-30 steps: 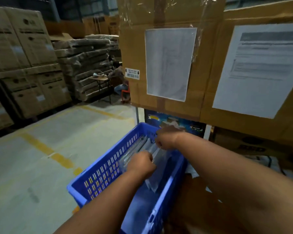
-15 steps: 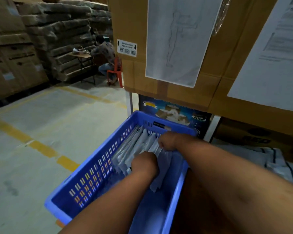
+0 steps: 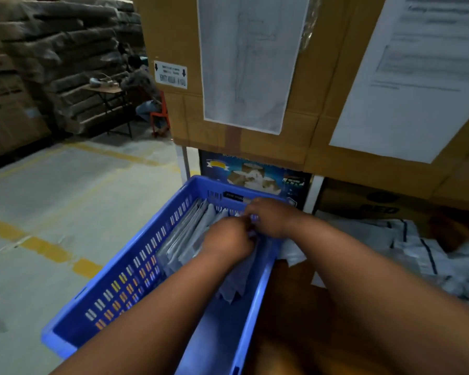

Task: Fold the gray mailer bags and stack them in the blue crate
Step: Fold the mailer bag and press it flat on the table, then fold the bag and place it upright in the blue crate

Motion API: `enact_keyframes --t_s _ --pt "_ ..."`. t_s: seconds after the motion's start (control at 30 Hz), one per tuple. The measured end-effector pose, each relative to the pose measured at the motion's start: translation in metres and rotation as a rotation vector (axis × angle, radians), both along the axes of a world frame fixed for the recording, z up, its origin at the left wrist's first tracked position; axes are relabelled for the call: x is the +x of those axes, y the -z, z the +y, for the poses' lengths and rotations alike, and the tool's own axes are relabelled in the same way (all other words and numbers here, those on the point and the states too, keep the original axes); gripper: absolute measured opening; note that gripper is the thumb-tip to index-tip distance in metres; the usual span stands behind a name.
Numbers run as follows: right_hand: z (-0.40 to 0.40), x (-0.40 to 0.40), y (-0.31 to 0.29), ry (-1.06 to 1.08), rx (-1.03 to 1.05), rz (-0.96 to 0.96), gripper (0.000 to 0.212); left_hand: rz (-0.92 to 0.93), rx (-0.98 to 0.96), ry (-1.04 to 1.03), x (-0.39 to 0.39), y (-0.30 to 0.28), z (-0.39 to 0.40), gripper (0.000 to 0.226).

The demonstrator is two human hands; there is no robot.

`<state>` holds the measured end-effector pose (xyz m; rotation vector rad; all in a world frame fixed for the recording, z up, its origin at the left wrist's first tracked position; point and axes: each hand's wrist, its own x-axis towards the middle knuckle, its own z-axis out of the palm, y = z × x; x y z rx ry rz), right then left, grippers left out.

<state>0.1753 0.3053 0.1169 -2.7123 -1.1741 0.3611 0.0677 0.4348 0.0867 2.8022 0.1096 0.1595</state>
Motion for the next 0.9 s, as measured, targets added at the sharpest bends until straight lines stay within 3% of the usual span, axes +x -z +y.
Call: enact_keyframes --t_s 0.17,0.27,0.4,0.57,0.67,0.8,0.9 --pt "-0.120 -0.055 -0.008 0.202 0.271 0.012 0.017 -0.109 -0.011 0.247 -0.022 -0.038 -0.071 0.017" --pt "-0.191 -0.078 0.020 0.370 0.217 -0.018 0.020 0.005 0.078 0.413 -0.026 -0.039 -0.120 0.014" --pt "-0.260 -0.085 0.064 0.522 0.036 -0.091 0.032 0.297 0.151 0.451 0.001 -0.006 -0.179 0.034" --pt "-0.278 -0.031 0.078 0.588 -0.063 -0.254 0.053 0.380 0.191 0.446 0.016 0.024 -0.211 0.051" --pt "-0.274 0.006 0.084 0.555 -0.129 -0.321 0.056 0.330 0.157 0.409 0.020 0.028 -0.216 0.055" --pt "-0.262 0.027 0.093 0.584 -0.210 -0.317 0.061 0.272 0.124 0.374 0.028 0.039 -0.217 0.046" --pt "-0.259 0.034 0.093 0.555 -0.214 -0.278 0.054 0.264 0.120 0.324 0.033 0.047 -0.213 0.043"
